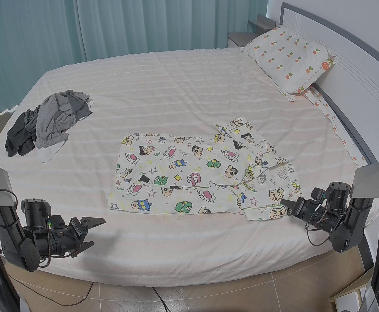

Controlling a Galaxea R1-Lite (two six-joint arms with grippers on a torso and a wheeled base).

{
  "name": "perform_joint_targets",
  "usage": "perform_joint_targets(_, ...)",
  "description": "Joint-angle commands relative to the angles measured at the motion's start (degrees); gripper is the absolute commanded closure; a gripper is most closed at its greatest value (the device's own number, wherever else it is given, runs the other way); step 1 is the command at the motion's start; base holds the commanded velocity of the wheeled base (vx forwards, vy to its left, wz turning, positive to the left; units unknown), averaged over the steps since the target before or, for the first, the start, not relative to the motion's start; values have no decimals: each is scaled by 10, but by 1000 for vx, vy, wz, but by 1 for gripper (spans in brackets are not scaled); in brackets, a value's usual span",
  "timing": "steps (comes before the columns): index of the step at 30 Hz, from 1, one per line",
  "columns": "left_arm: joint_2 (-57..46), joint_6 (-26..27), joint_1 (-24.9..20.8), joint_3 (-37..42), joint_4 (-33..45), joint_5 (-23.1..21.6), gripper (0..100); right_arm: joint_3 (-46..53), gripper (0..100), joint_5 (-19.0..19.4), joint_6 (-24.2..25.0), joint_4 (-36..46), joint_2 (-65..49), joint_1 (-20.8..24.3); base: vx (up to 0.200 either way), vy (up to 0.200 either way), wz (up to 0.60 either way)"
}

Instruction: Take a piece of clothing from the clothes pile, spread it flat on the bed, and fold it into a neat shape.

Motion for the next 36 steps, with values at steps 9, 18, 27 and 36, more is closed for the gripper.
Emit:
perform_joint_targets(9,3,0,-5,-1,0,7,0,47,0,-22,10,-19,-57,3,0,0,0)
perform_joint_targets(18,3,0,-6,0,0,7,0,-55,0,-1,6,6,-34,-7,0,0,0)
perform_joint_targets(27,4,0,-6,-1,0,8,0,-134,0,76,9,132,-36,-4,0,0,0)
perform_joint_targets(36,5,0,-6,-1,0,8,0,-197,0,139,27,186,-36,-23,0,0,0)
